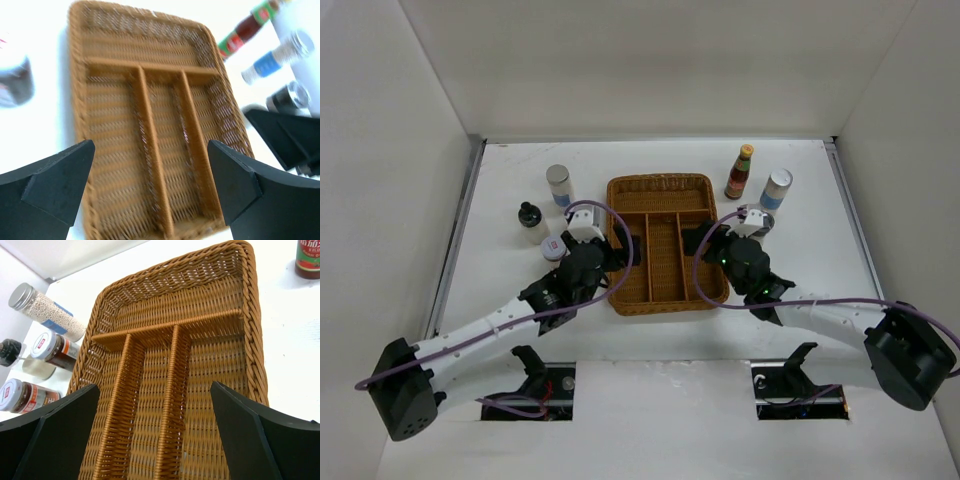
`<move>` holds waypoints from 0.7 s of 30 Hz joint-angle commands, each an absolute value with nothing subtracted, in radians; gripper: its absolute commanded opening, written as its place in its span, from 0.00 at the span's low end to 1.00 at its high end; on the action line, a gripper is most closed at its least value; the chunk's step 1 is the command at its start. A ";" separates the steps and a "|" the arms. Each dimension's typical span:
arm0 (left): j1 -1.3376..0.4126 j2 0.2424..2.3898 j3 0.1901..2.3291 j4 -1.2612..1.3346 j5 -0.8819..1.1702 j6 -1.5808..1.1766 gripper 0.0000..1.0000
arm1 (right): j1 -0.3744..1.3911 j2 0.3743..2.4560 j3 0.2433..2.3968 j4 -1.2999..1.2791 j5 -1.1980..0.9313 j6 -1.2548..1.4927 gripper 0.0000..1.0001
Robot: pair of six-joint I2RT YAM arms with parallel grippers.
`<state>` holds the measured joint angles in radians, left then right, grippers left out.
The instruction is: Organize the condiment bottles
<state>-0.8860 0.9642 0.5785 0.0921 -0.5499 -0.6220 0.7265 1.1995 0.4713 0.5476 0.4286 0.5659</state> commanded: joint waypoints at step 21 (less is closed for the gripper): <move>-0.526 1.198 1.026 0.114 -0.609 -0.327 0.53 | 0.749 1.246 0.499 0.624 0.348 0.537 0.19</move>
